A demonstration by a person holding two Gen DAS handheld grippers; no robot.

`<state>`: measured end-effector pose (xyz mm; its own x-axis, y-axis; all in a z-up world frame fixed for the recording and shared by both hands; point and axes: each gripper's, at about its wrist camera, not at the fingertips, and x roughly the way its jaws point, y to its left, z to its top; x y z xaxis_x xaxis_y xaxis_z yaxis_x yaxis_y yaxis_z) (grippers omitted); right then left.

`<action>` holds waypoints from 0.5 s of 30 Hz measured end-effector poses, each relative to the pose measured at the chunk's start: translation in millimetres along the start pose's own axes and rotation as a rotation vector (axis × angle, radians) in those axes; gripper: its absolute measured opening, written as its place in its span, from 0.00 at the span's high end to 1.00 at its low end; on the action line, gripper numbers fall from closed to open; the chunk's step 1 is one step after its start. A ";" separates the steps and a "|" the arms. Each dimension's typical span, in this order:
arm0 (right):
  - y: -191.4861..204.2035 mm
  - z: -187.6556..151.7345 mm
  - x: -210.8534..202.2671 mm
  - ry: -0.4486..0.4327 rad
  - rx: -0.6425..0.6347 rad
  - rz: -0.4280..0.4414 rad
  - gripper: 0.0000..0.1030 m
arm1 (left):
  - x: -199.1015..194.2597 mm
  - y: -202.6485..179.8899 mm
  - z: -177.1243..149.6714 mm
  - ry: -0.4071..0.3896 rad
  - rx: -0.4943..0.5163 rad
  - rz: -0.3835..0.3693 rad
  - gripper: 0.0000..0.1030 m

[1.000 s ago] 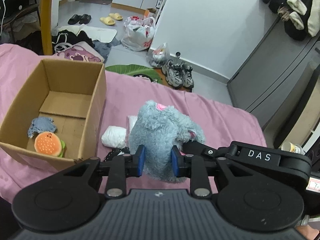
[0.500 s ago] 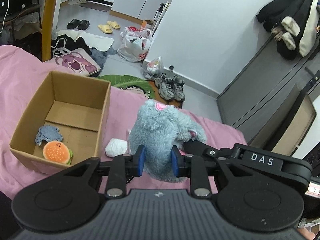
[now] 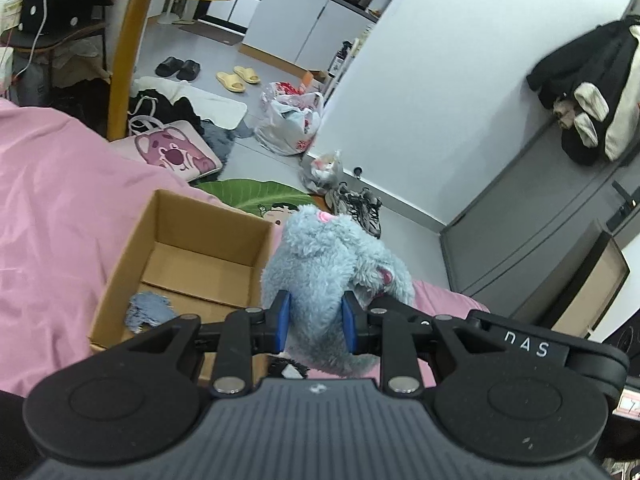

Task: Organize soft objects
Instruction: 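Lift the grey fluffy plush and carry it over the cardboard box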

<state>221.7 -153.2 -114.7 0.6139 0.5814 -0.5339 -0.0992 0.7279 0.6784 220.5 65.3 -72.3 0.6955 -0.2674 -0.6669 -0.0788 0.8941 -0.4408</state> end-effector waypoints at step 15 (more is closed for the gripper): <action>34.9 -9.7 46.6 0.047 -0.042 -0.041 0.86 | 15.5 60.3 17.1 0.010 -0.097 0.002 0.75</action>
<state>239.2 -97.2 -120.8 0.5809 0.5663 -0.5847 -0.1079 0.7656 0.6342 238.8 121.2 -99.0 0.6880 -0.2698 -0.6737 -0.1492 0.8559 -0.4952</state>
